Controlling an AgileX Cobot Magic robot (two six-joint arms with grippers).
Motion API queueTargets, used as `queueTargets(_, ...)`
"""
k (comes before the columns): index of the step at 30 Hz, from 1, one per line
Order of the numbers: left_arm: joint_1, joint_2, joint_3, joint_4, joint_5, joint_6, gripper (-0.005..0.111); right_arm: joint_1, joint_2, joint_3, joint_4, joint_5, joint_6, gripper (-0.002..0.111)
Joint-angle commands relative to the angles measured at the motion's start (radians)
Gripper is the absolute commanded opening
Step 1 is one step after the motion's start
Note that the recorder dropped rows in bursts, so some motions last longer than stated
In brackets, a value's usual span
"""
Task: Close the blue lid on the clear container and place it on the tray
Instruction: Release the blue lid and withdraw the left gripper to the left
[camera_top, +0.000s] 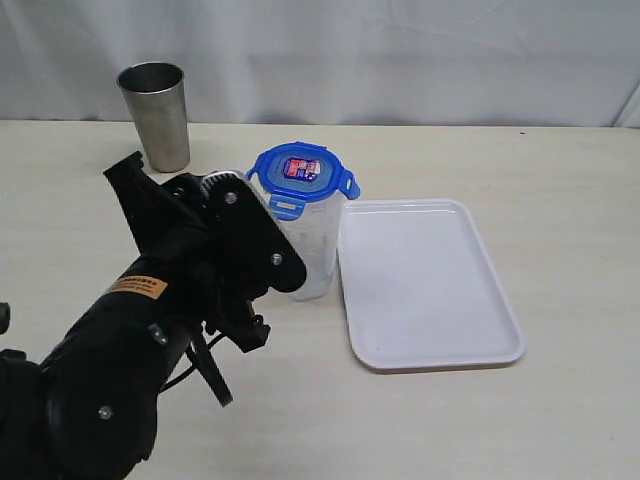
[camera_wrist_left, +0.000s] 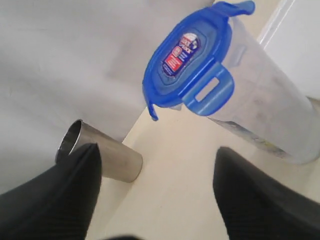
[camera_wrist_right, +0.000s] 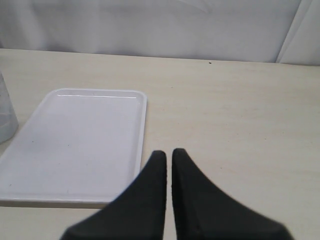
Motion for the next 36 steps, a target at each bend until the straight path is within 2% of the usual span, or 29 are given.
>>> queueTargets(1, 0.001, -0.060, 0.045, -0.001, -0.004, -0.113, 0.059, 0.000, -0.005, 0.003, 0.006, -0.003, 0.000, 0.004)
queueTargets(4, 0.010, -0.083, 0.101, 0.019, -0.043, -0.184, 0.040, 0.000, -0.005, 0.003, 0.006, -0.003, 0.000, 0.004)
queueTargets(5, 0.025, -0.082, 0.117, 0.039, -0.045, -0.226, 0.029, 0.000, -0.005, 0.003, 0.006, -0.003, 0.000, 0.004)
queueTargets(8, 0.108, -0.082, 0.137, 0.131, 0.019, -0.395, 0.000, 0.000, -0.005, 0.003, 0.006, -0.003, 0.000, 0.004)
queueTargets(10, 0.185, -0.082, 0.137, 0.237, 0.136, -0.501, 0.000, 0.000, -0.005, 0.003, 0.006, -0.003, 0.000, 0.004)
queueTargets(14, 0.386, -0.082, 0.135, 0.625, 0.340, -0.848, 0.000, 0.000, -0.005, 0.003, 0.006, -0.003, 0.000, 0.004)
queueTargets(18, 0.572, -0.082, 0.135, 1.123, 0.382, -1.230, 0.000, 0.000, -0.005, 0.003, 0.006, -0.003, 0.000, 0.004)
queueTargets(21, 0.711, -0.082, 0.135, 1.503, 0.320, -1.571, 0.000, 0.000, -0.005, 0.003, 0.006, -0.003, 0.000, 0.004)
queueTargets(25, 0.921, -0.051, 0.119, 2.002, 0.035, -1.935, 0.000, 0.000, -0.005, 0.003, 0.006, -0.003, 0.000, 0.004)
queueTargets(27, 0.993, -0.024, 0.088, 2.172, -0.070, -2.013, 0.000, 0.000, -0.005, 0.003, 0.006, -0.003, 0.000, 0.004)
queueTargets(30, 1.042, 0.036, 0.019, 2.271, -0.113, -2.034, 0.000, 0.000, -0.005, 0.003, 0.006, -0.003, 0.000, 0.004)
queueTargets(33, 1.042, 0.105, -0.052, 2.284, -0.087, -2.030, 0.000, 0.000, -0.005, 0.003, 0.006, -0.003, 0.000, 0.004)
queueTargets(36, 1.042, 0.171, -0.115, 2.329, -0.118, -2.030, 0.000, 0.000, -0.005, 0.003, 0.006, -0.003, 0.000, 0.004)
